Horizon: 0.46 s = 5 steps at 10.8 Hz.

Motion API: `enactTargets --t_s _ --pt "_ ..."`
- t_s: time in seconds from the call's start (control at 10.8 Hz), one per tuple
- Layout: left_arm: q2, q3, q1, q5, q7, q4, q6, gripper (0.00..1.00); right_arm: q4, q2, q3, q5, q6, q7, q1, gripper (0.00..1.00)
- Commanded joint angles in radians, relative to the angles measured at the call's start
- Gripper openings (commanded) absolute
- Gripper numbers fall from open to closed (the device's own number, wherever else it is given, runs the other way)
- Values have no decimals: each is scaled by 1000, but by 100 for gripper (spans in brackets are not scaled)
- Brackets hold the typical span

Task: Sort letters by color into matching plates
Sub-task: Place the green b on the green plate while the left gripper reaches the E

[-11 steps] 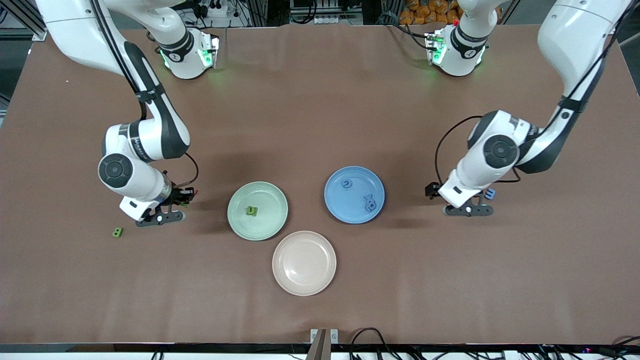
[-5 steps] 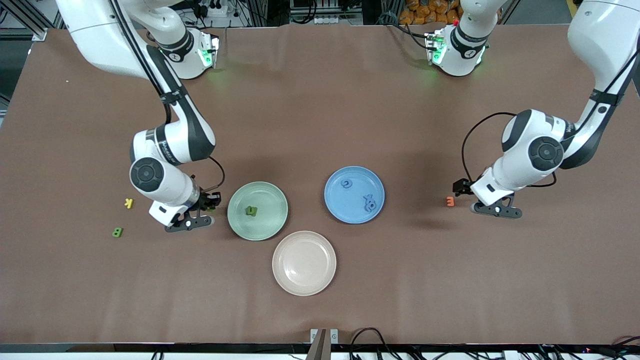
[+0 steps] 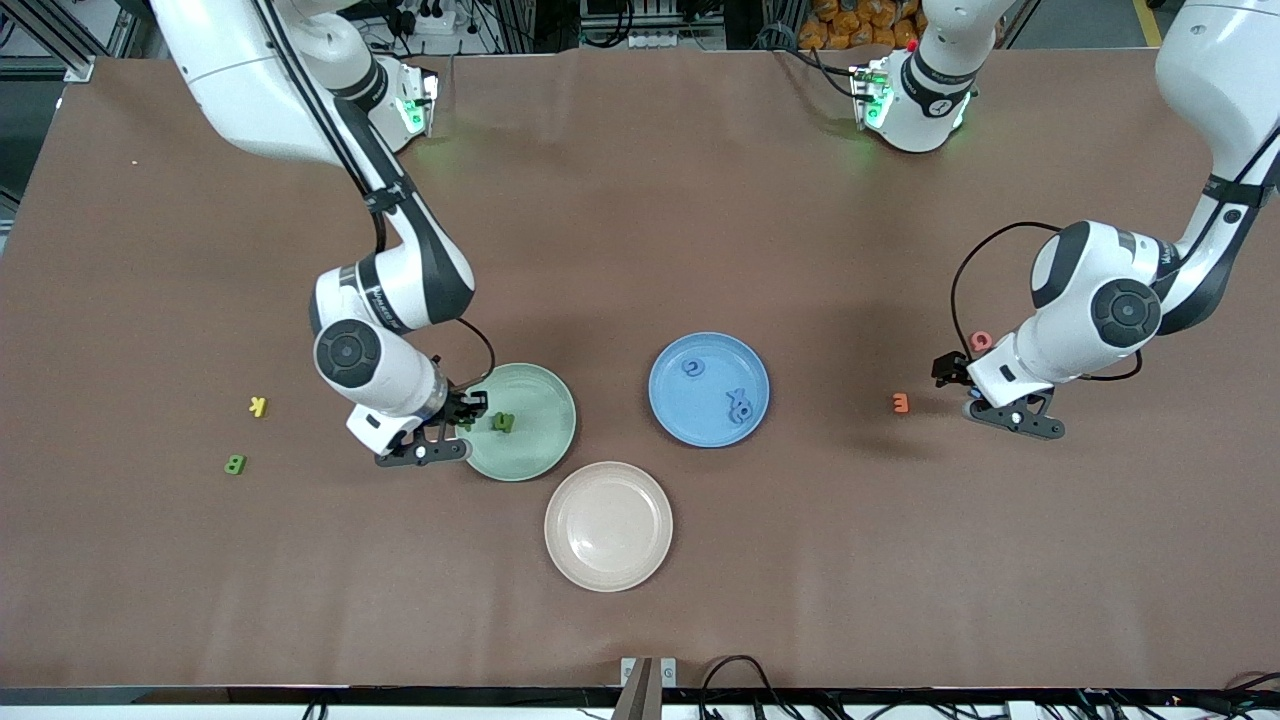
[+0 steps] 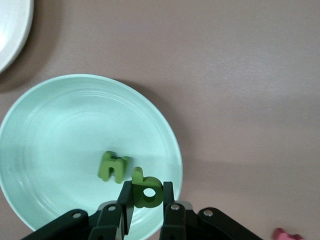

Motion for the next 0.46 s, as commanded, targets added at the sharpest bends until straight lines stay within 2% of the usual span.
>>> enactTargets --t_s 0.0,0.18,0.28,0.37 --pt "-51 186 -175 5 80 -13 -6 100 87 71 -2 8 -18 94 31 16" --pt "-55 244 -222 -3 133 -13 -5 100 90 74 7 10 -18 117 37 17" --pt "-55 270 -239 -1 160 -13 -3 100 90 74 7 10 -18 130 37 32" --pt "-52 310 -260 -4 212 -9 0 100 90 72 7 10 -18 133 37 76"
